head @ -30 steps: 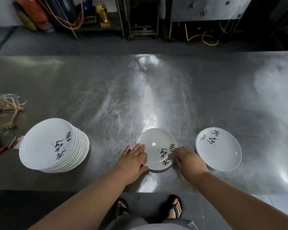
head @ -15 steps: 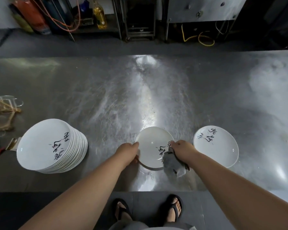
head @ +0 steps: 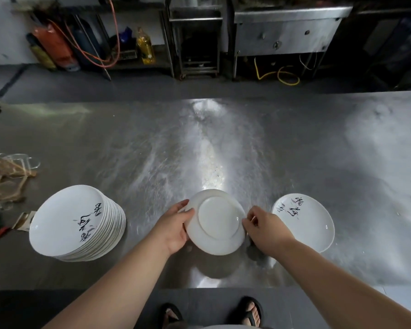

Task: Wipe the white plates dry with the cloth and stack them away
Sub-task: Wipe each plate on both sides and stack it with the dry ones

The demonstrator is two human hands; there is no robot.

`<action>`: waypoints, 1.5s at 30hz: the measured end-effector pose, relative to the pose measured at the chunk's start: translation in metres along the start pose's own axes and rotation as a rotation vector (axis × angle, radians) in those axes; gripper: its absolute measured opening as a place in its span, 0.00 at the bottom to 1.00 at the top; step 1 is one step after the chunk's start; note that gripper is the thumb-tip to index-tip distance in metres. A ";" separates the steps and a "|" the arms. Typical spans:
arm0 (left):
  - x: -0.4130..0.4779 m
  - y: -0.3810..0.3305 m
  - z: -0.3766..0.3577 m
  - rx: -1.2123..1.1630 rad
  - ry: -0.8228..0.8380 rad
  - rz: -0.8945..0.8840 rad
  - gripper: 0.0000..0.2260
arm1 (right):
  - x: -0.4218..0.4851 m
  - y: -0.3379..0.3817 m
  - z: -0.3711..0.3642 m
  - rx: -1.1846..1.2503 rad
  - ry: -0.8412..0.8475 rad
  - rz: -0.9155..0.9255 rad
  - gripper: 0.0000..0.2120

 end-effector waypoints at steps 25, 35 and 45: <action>-0.062 -0.050 -0.014 -0.099 0.334 -0.219 0.15 | -0.012 0.090 0.002 -0.465 -0.065 0.699 0.44; -0.066 -0.053 -0.009 -0.108 0.279 -0.230 0.18 | -0.018 0.090 0.011 -0.515 -0.081 0.729 0.43; -0.069 -0.065 0.002 -0.136 0.255 -0.264 0.17 | -0.048 0.092 -0.009 -0.583 -0.050 0.805 0.46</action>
Point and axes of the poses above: each hand's wrist, its own x-axis towards the middle knuckle, its own z-axis out of the back of the hand, y = z × x, the point moved 1 cm from there along x, towards the middle knuckle, and after that the axes turned 10 degrees about x, right-handed, at the moved point
